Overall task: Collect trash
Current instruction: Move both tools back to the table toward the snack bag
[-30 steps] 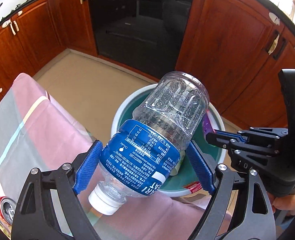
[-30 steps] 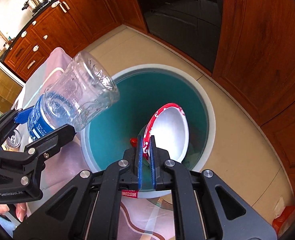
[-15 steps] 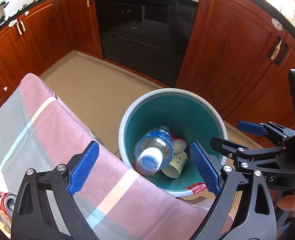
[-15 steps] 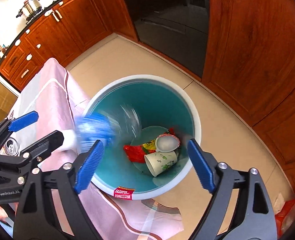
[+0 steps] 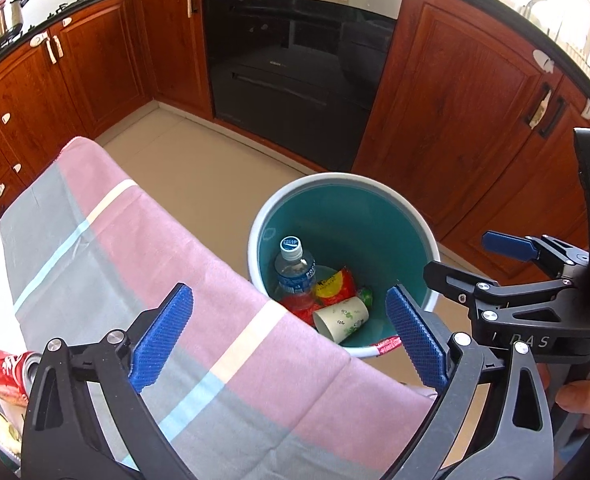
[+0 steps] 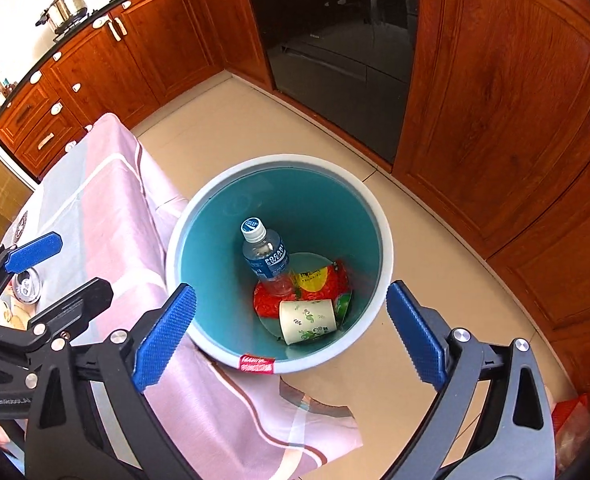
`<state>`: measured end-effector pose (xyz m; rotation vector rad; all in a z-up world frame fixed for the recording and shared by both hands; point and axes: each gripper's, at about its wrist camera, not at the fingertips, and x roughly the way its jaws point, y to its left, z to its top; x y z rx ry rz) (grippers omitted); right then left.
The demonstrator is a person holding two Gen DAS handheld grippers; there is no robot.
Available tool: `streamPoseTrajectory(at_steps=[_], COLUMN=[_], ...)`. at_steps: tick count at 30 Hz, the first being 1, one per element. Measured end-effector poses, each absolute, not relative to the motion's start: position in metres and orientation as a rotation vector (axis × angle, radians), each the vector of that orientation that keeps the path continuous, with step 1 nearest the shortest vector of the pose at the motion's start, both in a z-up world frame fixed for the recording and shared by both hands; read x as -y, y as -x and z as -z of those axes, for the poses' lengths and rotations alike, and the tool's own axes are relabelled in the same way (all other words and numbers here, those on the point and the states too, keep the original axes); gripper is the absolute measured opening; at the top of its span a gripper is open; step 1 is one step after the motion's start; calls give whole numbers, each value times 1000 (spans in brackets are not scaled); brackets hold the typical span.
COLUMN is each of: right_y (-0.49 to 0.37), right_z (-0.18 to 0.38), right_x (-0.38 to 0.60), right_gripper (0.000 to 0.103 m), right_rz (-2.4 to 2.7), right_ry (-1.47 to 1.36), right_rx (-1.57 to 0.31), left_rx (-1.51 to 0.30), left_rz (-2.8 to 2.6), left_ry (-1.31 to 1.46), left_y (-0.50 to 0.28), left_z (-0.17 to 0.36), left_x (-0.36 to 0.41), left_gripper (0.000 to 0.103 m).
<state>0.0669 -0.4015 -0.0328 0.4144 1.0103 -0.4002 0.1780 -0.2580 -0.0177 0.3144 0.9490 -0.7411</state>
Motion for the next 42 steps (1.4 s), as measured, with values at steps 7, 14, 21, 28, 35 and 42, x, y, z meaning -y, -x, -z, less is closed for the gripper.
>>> streamPoseTrajectory(at_steps=[7, 14, 21, 28, 35, 42], right_y=[-66, -71, -76, -78, -100, -128], right_z=[20, 11, 5, 6, 18, 32], right_x=[379, 335, 277, 215, 163, 119], right_gripper=[92, 92, 92, 92, 92, 92], right_rz=[357, 256, 140, 25, -60, -138], right_ry=[-395, -340, -261, -192, -135, -90], right_rx=[-993, -996, -1031, -1057, -1087, -1120], left_rx=[-920, -900, -901, -900, -954, -965], left_rz=[718, 672, 628, 560, 412, 273], left_ry=[-310, -279, -224, -207, -82, 45], left_y=[-167, -156, -135, -112, -110, -124], left_z=[-6, -26, -33, -30, -4, 12], left_x=[224, 157, 93, 26, -58, -125], left_gripper=[97, 97, 97, 97, 97, 97])
